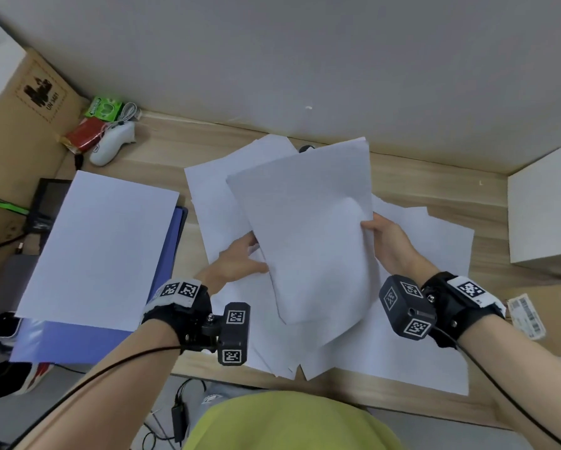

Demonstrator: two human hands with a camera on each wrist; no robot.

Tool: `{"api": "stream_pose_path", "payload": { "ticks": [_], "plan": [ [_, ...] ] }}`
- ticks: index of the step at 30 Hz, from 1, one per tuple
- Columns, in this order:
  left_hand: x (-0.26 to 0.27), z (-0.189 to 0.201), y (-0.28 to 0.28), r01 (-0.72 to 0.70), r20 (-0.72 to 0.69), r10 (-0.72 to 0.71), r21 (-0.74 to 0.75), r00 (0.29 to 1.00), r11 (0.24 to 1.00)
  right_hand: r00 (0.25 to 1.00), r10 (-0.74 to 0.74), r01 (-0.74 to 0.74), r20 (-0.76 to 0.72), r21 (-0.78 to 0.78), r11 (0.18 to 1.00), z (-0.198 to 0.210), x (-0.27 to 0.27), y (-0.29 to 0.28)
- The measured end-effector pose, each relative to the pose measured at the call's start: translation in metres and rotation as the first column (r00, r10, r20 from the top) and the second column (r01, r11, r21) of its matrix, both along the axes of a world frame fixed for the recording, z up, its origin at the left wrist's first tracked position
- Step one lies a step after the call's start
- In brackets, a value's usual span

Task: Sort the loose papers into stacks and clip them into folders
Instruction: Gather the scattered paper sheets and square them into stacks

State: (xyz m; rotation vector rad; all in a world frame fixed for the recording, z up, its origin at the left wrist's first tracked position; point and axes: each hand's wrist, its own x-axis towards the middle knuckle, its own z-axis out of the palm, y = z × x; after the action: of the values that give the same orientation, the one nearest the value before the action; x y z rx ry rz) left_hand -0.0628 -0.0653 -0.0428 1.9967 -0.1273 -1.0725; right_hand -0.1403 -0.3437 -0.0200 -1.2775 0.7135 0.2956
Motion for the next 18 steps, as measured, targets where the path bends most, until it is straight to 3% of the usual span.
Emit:
{"api": "stream_pose_path", "payload": {
  "ticks": [4,7,11,15,18],
  "plan": [
    [-0.002,0.005,-0.01,0.126,-0.059,-0.129,-0.048,0.99,0.991,0.997,-0.079,0.08,0.026,-0.064,0.995,0.011,-0.005,-0.01],
    [-0.003,0.005,-0.009,0.089,-0.065,-0.093,-0.06,0.994,0.994,0.988,-0.152,0.145,-0.026,-0.17,0.975,0.003,-0.01,-0.019],
    [0.004,-0.009,0.006,-0.208,-0.058,0.206,-0.026,0.977,0.978,0.949,-0.278,0.226,-0.147,-0.298,0.928,-0.016,-0.023,-0.031],
    [0.009,-0.015,0.022,-0.493,-0.08,0.49,-0.02,0.868,0.87,0.939,-0.27,0.164,-0.215,-0.411,0.897,-0.038,-0.028,-0.034],
    [0.013,-0.021,0.029,-0.579,-0.121,0.572,-0.024,0.811,0.815,0.939,-0.235,0.115,-0.252,-0.414,0.903,-0.041,-0.017,-0.028]
  ]
}}
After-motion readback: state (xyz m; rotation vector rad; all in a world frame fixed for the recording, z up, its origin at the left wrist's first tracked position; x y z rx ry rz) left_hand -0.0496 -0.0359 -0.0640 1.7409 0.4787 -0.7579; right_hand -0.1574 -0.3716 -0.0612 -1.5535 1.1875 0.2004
